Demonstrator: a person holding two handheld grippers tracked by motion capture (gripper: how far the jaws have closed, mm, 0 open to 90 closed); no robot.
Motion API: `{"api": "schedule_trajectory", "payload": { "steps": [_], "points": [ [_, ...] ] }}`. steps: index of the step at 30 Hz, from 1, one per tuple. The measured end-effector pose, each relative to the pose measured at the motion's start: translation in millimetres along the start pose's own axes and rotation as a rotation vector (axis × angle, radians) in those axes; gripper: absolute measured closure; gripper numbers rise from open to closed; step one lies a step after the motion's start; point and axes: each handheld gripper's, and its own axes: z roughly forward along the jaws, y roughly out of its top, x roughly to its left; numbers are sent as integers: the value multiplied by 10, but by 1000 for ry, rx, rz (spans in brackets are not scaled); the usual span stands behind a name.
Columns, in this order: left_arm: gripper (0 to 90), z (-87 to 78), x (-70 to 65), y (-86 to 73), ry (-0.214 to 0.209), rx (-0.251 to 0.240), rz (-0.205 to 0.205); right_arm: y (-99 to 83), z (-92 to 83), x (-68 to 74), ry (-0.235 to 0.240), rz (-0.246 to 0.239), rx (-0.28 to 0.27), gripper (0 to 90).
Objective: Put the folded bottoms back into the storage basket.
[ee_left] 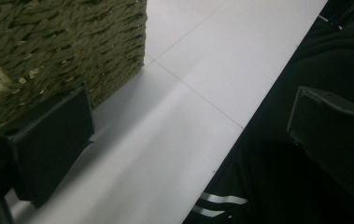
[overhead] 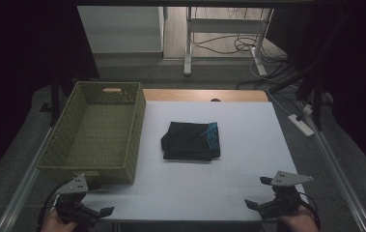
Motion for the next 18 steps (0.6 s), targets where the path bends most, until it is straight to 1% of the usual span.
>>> {"api": "schedule_trajectory", "payload": {
  "steps": [7, 13, 15, 17, 18],
  "points": [
    [4, 7, -6, 3, 10, 12, 2, 5, 7, 8, 1, -10, 5, 0],
    [5, 4, -8, 3, 11, 9, 4, 5, 12, 10, -1, -10, 8, 0],
    [4, 10, -20, 9, 14, 15, 15, 5, 13, 11, -1, -11, 8, 0],
    [2, 13, -28, 12, 17, 20, 16, 5, 12, 11, -1, -11, 8, 0],
    [0, 18, -33, 21, 11, 22, 21, 5, 12, 11, -1, -12, 8, 0]
  ]
}}
